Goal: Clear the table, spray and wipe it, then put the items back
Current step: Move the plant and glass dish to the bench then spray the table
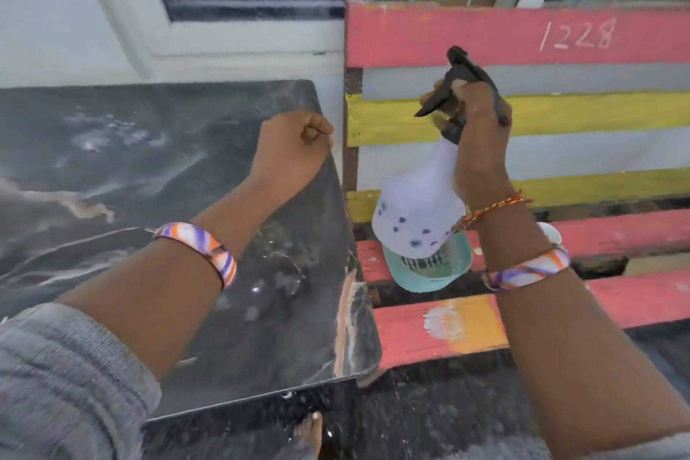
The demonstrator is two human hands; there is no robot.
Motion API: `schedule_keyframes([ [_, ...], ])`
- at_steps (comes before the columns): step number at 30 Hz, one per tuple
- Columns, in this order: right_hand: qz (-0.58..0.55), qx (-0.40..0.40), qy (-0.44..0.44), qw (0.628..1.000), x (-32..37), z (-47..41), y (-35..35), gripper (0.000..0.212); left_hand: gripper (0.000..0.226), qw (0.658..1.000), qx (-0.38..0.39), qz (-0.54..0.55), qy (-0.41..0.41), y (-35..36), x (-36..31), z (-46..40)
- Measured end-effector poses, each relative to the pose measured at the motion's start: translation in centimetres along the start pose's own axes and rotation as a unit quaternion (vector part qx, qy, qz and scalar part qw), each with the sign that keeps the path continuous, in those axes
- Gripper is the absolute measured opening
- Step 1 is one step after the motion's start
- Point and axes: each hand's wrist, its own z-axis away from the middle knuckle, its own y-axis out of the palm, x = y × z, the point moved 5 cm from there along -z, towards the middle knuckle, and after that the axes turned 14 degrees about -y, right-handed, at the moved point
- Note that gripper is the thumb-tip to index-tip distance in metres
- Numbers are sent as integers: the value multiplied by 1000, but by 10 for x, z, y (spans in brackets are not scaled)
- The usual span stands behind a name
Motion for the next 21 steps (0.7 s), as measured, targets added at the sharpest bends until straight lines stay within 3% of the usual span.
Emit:
schedule_keyframes([
  [3, -61, 69, 137, 986, 1, -1, 36, 22, 15, 999, -36, -8, 6, -44, 3, -7],
  [6, 53, 135, 219, 965, -5, 4, 78, 27, 16, 998, -53, -42, 1, -86, 24, -18],
  [9, 161, 180, 234, 942, -24, 10, 118, 27, 12, 996, -25, -87, -23, -121, 50, -27],
  [14, 280, 148, 207, 926, -66, 10, 164, 29, 21, 966, 100, -237, -6, -171, 91, -34],
  [17, 304, 129, 217, 918, -90, 18, 208, 26, 18, 948, 130, -292, 8, -215, 128, -45],
  [21, 293, 163, 256, 907, -123, 33, 291, 26, 18, 932, 130, -339, -13, -287, 179, -60],
])
